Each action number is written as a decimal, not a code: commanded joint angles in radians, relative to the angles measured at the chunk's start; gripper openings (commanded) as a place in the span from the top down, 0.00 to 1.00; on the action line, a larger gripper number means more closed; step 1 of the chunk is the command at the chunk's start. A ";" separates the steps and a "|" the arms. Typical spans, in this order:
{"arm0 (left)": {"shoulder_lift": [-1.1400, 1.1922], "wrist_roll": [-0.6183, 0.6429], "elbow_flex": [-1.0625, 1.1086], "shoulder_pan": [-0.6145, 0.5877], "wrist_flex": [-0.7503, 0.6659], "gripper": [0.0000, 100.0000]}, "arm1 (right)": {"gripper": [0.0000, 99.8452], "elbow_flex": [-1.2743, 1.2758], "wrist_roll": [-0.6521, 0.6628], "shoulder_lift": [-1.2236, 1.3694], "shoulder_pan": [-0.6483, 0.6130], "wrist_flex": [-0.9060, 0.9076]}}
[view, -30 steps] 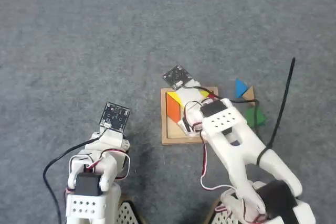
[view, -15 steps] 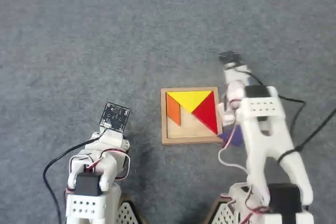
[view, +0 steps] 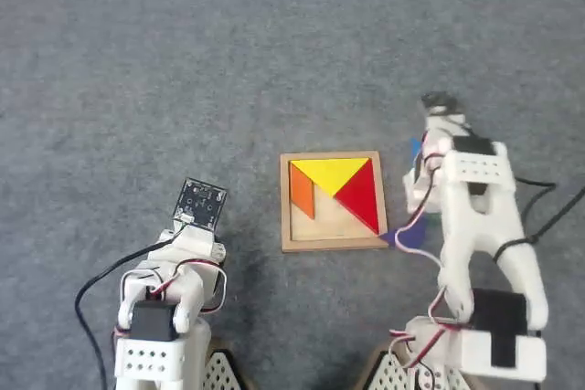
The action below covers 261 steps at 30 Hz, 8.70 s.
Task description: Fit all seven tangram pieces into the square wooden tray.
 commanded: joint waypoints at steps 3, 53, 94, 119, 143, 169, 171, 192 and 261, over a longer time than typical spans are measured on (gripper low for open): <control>-0.025 0.008 -0.012 -0.005 0.005 0.99 | 0.71 -0.183 -0.025 0.084 -0.024 -0.015; -0.025 0.008 -0.012 -0.005 0.005 0.99 | 0.71 -0.750 -0.003 0.673 0.045 0.067; -0.025 0.008 -0.012 -0.005 0.005 0.99 | 0.81 -0.506 -0.005 0.407 0.013 0.050; -0.025 0.008 -0.012 -0.005 0.005 0.99 | 0.85 -0.727 0.006 0.664 0.044 0.134; -0.025 0.008 -0.012 -0.005 0.005 0.99 | 0.85 -0.457 0.153 0.180 -0.242 0.133; -0.025 0.008 -0.012 -0.005 0.005 0.99 | 0.74 -0.565 -0.118 0.559 -0.022 0.050; -0.025 0.008 -0.012 -0.005 0.005 0.99 | 0.74 -0.574 -0.180 0.559 -0.025 0.048; -0.025 0.008 -0.012 -0.005 0.005 0.99 | 0.84 -0.582 -0.618 0.581 -0.022 0.039; -0.025 0.008 -0.012 -0.005 0.005 0.99 | 1.00 -0.845 -0.436 0.556 -0.119 0.364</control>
